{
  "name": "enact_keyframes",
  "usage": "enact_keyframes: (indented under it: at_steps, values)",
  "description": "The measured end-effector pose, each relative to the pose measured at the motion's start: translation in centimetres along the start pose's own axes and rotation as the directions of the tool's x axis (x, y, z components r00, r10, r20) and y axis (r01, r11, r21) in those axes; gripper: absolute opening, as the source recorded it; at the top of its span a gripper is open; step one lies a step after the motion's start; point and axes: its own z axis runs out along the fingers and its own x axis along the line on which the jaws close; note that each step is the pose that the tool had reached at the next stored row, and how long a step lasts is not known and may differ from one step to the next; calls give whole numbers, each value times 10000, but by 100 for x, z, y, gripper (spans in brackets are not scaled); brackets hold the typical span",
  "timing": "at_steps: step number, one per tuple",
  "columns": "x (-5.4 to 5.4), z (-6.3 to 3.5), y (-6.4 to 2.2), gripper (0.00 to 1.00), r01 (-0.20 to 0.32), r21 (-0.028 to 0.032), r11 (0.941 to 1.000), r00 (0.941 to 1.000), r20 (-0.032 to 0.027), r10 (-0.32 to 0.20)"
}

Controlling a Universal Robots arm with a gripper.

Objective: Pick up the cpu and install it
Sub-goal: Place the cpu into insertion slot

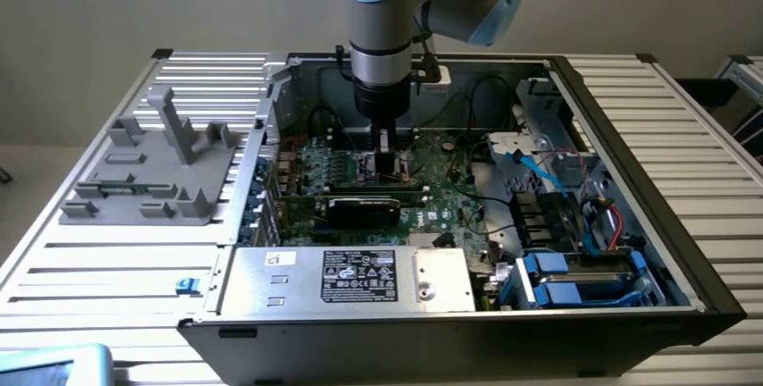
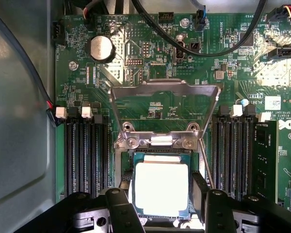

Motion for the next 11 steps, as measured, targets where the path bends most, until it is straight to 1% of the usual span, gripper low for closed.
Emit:
enact_keyframes:
  at_steps: [8, 11]
  values:
    - [-1, 1, -1, 56, 0, 2, 10000, 10000, 4, 0]
    - [-1, 2, -1, 56, 0, 2, 10000, 10000, -5, 0]
